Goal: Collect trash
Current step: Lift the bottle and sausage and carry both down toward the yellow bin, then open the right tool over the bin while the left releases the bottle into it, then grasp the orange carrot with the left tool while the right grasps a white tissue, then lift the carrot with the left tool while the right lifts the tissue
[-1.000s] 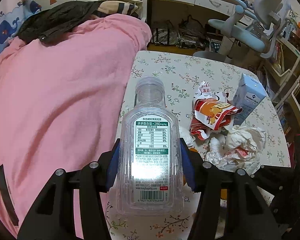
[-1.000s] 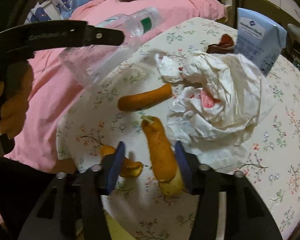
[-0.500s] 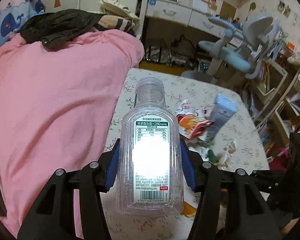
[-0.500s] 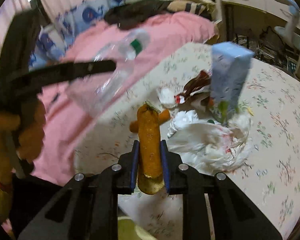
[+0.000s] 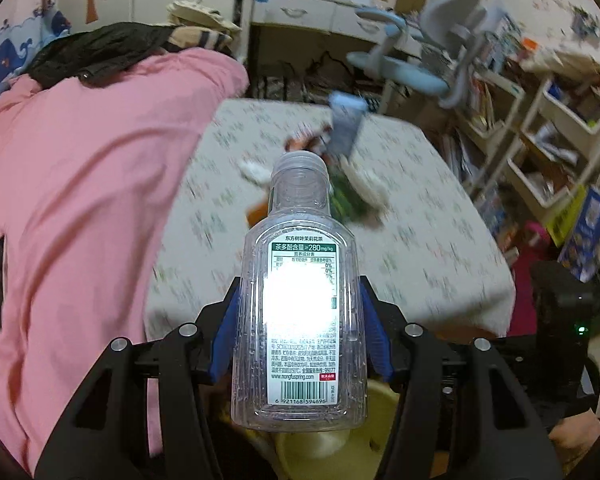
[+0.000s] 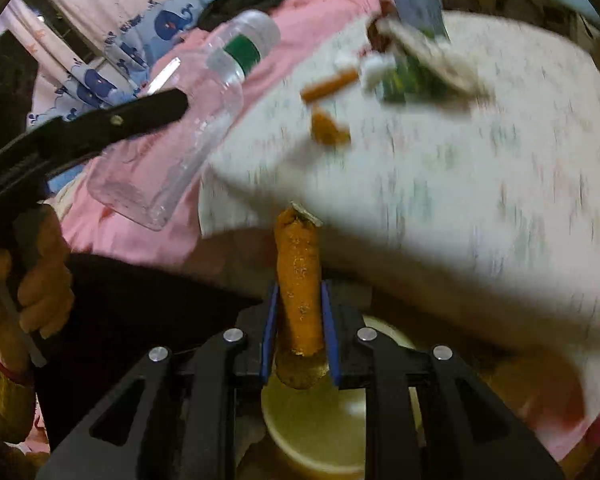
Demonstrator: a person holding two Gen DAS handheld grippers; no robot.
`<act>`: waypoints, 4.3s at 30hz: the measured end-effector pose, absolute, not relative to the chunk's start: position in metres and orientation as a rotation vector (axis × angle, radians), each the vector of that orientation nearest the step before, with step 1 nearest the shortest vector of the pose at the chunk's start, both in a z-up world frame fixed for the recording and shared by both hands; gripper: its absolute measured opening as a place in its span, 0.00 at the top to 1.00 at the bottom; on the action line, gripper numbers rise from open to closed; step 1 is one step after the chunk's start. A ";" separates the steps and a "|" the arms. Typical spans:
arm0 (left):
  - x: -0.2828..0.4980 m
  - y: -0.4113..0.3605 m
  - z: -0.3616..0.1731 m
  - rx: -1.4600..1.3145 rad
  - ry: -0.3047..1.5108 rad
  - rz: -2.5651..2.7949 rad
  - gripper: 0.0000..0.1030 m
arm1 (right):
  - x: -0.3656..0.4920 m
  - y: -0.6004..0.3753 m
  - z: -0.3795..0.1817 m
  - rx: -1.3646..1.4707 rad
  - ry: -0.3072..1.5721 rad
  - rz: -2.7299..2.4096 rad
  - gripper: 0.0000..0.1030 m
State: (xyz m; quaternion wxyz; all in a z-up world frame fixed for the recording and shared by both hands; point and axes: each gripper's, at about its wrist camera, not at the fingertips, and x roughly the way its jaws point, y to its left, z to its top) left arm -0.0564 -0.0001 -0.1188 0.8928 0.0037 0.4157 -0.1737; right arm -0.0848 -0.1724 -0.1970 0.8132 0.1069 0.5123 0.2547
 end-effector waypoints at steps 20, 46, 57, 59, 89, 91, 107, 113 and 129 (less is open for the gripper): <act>-0.140 -0.045 -0.199 0.193 1.140 -0.446 0.48 | -0.123 -0.230 -0.191 0.409 0.930 0.184 0.35; -0.110 -0.004 -0.138 0.036 0.924 -0.307 0.28 | -0.139 -0.237 -0.176 0.399 0.753 0.162 0.28; -0.070 0.011 -0.130 -0.016 0.854 -0.257 0.27 | -0.123 -0.227 -0.158 0.307 0.675 0.145 0.23; -0.061 0.010 -0.130 -0.012 0.847 -0.255 0.27 | -0.114 -0.226 -0.149 0.275 0.665 0.154 0.23; 0.112 -0.024 -0.167 0.092 0.889 -0.219 0.27 | 0.041 -0.217 -0.142 0.033 0.774 0.286 0.18; 0.114 -0.026 -0.170 0.094 0.902 -0.231 0.27 | 0.047 -0.215 -0.146 0.036 0.788 0.296 0.18; 0.133 -0.040 -0.189 0.138 0.949 -0.263 0.28 | 0.095 -0.237 -0.182 0.223 0.919 0.268 0.18; 0.140 -0.047 -0.194 0.146 0.984 -0.310 0.57 | 0.103 -0.253 -0.192 0.382 0.956 0.298 0.47; 0.138 -0.021 -0.172 0.034 0.925 -0.290 0.87 | 0.085 -0.276 -0.162 0.462 0.864 0.307 0.94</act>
